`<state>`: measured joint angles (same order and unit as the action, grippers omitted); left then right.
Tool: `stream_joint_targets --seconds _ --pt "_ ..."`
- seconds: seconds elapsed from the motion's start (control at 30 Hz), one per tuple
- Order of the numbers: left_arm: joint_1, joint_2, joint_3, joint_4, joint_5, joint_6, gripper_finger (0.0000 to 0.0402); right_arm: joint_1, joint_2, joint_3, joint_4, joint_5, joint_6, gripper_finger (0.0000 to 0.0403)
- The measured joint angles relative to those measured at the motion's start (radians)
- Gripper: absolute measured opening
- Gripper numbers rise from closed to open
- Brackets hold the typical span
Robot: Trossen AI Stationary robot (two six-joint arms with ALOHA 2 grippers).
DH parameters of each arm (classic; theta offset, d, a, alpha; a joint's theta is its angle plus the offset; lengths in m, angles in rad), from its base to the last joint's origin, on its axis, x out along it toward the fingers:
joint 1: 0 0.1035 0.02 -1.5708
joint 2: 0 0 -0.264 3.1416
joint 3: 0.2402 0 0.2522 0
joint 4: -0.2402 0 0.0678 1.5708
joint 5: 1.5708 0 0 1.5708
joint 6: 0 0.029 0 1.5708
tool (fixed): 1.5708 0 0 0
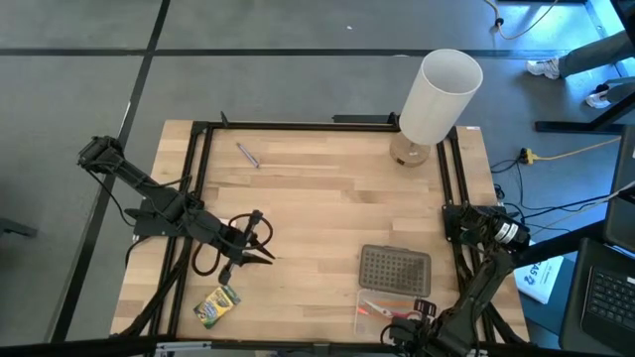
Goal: Pack school essentials
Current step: Put the red scissor into the supply box
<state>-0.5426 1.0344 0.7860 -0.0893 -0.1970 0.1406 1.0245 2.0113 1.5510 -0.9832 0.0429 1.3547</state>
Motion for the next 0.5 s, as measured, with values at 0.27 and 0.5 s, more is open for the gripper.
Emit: stream_joint_targets --seconds 0.27,0.5 --pt "0.000 0.000 0.000 0.000 0.000 0.000 0.0047 0.000 0.000 -0.051 0.082 -0.021 -0.001 0.0037" --pt "0.000 0.000 0.000 0.001 0.000 0.001 0.0047 -0.001 0.001 -0.074 0.082 -0.038 -0.001 0.0037"
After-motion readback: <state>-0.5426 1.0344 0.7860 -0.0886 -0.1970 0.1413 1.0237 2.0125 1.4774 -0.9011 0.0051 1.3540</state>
